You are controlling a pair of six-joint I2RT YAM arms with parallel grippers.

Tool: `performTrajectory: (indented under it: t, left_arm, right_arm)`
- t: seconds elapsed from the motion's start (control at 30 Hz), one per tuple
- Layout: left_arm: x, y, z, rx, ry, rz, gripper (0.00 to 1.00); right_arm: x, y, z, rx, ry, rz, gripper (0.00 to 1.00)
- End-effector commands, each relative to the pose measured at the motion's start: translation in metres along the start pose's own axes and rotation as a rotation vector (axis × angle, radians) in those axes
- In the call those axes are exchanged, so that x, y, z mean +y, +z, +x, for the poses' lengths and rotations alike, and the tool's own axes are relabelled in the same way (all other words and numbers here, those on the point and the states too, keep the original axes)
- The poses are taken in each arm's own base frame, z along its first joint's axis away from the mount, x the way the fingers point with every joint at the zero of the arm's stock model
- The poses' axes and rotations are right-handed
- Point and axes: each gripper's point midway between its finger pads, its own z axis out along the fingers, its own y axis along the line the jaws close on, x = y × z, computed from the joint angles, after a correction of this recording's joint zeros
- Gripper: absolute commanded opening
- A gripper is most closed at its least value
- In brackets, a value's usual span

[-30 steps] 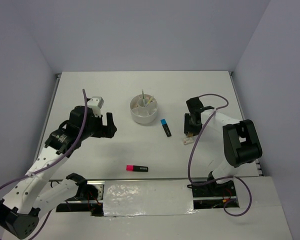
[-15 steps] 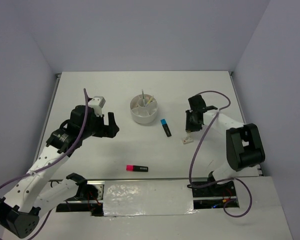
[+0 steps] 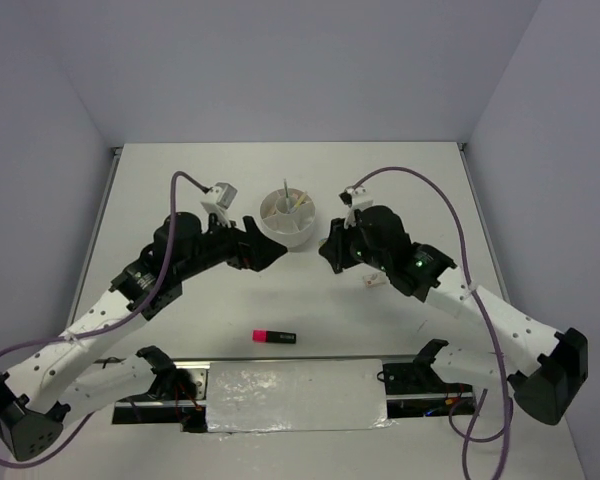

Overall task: Sort the stationery into containers
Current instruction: Pick up the stationery from the center of the board, then place the stationery in the storage box.

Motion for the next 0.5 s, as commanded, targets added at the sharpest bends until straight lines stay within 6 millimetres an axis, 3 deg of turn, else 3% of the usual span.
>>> performTrajectory:
  t: [0.0, 0.03, 0.13, 0.23, 0.47]
  left_arm:
    - [-0.049, 0.006, -0.028, -0.095, -0.025, 0.115, 0.97]
    - [-0.049, 0.010, -0.023, -0.081, -0.033, 0.096, 0.96]
    - [-0.049, 0.015, -0.017, -0.058, -0.050, 0.049, 0.92]
    - [-0.050, 0.023, -0.002, -0.004, -0.068, 0.027, 0.86]
    - [-0.049, 0.031, 0.007, 0.014, -0.080, -0.012, 0.78]
  right_arm:
    - [0.033, -0.024, -0.025, -0.151, -0.002, -0.078, 0.17]
    - [0.051, -0.035, -0.028, -0.188, -0.038, -0.139, 0.17]
    - [0.079, -0.048, -0.029, -0.243, -0.107, -0.238, 0.17]
    - [0.098, -0.057, -0.027, -0.276, -0.179, -0.311, 0.17]
    - [0.107, -0.051, -0.021, -0.271, -0.248, -0.297, 0.18]
